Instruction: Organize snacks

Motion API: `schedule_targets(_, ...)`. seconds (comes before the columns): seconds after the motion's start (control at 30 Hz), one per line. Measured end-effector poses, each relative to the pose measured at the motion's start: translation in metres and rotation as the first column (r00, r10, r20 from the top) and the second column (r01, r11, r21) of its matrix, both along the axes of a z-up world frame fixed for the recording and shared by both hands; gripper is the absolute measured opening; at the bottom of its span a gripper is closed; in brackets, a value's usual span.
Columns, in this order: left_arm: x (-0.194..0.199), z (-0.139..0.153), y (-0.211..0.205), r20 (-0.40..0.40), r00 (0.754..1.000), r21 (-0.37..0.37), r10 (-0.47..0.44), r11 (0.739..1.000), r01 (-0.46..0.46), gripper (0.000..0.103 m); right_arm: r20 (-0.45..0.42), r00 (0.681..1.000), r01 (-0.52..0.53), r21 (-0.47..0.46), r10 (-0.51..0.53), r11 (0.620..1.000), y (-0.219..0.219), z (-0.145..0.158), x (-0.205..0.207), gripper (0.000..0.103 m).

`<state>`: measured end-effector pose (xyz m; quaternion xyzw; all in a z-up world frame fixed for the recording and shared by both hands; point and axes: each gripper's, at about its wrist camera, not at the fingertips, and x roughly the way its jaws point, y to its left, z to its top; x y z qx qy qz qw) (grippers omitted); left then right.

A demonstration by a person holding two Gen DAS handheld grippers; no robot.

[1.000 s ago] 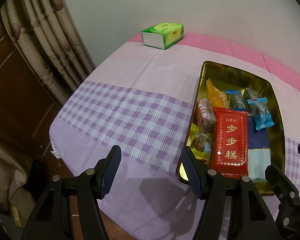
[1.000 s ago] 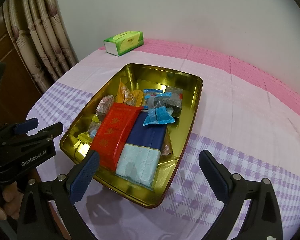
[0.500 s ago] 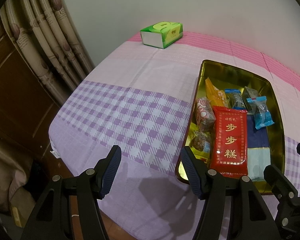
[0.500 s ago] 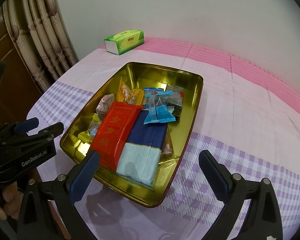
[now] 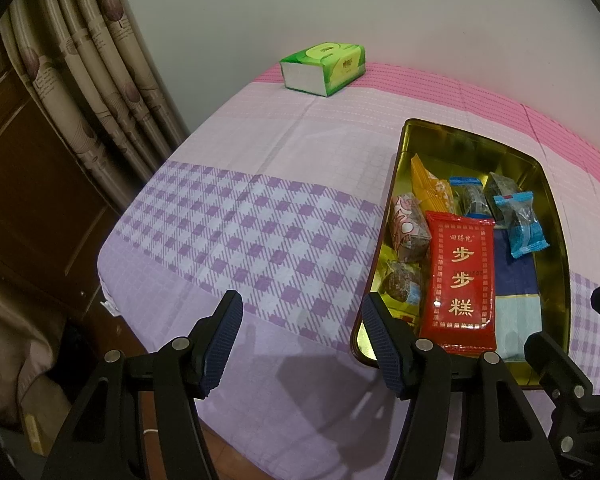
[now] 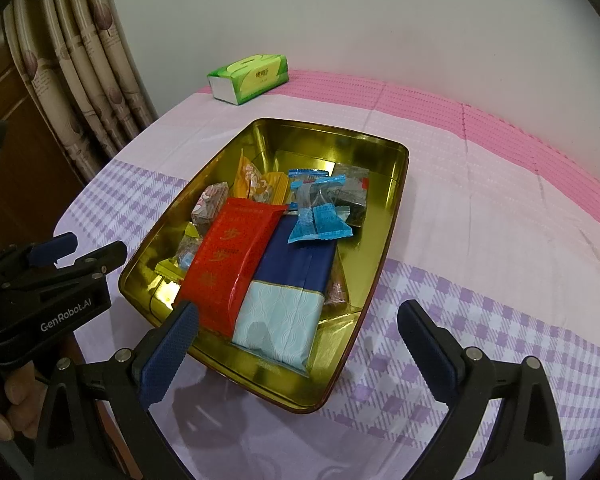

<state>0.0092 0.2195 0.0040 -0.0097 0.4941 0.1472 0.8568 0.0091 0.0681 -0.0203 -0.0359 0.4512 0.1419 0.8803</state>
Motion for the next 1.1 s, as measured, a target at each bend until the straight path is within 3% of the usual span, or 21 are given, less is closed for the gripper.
schedule_targets(1.1, 0.0, -0.0012, -0.0013, -0.001, 1.0, 0.001, -0.003, 1.0, 0.003, 0.063, -0.009, 1.0, -0.004, 0.002, 0.004, 1.0, 0.0011, -0.0032, 0.0003, 0.099)
